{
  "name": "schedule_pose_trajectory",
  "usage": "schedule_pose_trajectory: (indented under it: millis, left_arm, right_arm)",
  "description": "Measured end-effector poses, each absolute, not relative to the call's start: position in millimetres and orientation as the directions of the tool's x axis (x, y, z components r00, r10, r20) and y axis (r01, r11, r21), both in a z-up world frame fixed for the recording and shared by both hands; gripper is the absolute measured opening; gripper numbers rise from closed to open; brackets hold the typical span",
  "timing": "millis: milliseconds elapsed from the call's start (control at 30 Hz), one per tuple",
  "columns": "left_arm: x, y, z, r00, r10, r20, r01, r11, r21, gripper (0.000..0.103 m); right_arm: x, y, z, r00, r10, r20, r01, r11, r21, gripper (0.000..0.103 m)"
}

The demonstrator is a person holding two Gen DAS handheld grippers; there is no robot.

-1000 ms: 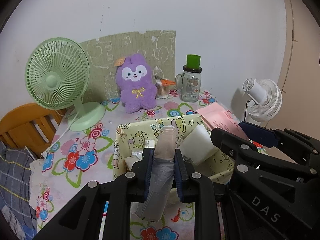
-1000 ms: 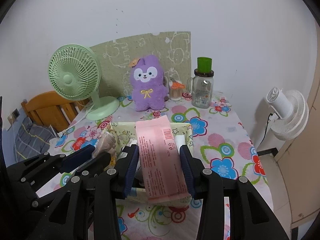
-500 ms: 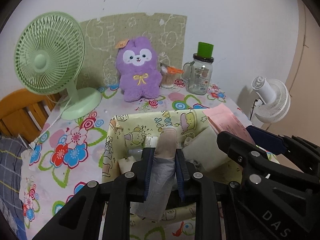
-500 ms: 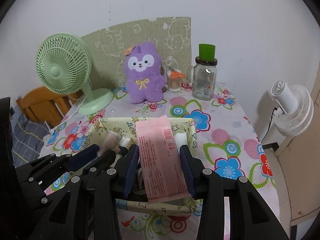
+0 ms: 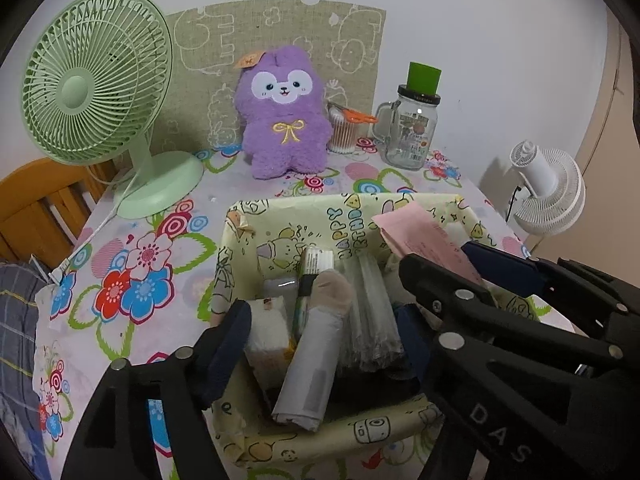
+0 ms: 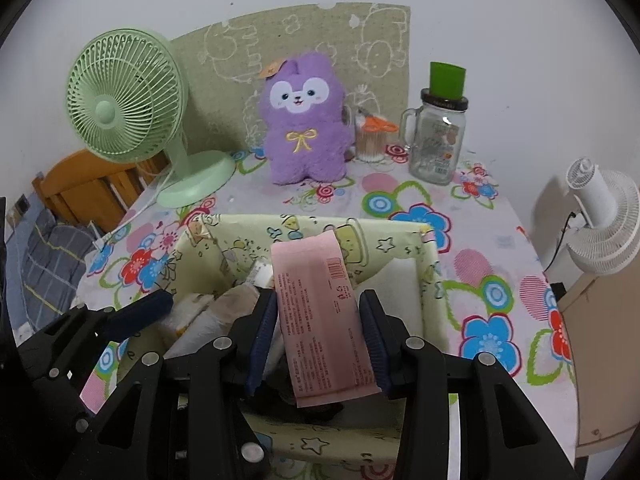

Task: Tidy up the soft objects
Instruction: 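Open the left tool to drop the white roll in the basket while the right releases the packet, then withdraw both open tools up and away from the basket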

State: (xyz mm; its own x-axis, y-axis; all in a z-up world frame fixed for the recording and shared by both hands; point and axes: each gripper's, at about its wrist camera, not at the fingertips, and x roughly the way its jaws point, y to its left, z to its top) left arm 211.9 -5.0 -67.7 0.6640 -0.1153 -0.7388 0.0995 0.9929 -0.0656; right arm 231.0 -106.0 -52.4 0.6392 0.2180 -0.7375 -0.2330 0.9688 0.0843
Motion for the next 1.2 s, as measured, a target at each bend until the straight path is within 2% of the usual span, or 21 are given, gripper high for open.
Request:
schedule_pose_trajectory:
  millis: [133, 267, 800, 1200]
  left_arm:
    - [211, -7, -68, 0.659, -0.105, -0.745, 0.103, 0.994, -0.049, 0.08]
    - [209, -6, -67, 0.649, -0.112, -0.753, 0.105, 0.993, -0.057, 0.082]
    - [168, -12, -44, 0.694, -0.068, -0.717, 0.096, 0.995, -0.001, 0.092]
    - [129, -12, -27, 0.731, -0.059, -0.68, 0.07, 0.997, -0.011, 0.095]
  right_arm:
    - [233, -105, -56, 0.626, 0.211, -0.75, -0.226, 0.97, 0.085, 0.047]
    - [231, -107, -55, 0.632, 0.165, -0.758, -0.194, 0.98, 0.052, 0.066]
    - [195, -127, -37, 0.649, 0.165, -0.742, -0.164, 0.984, 0.075, 0.07]
    - [153, -139, -15, 0.697, 0.172, -0.696, -0.169, 0.983, 0.074, 0.078]
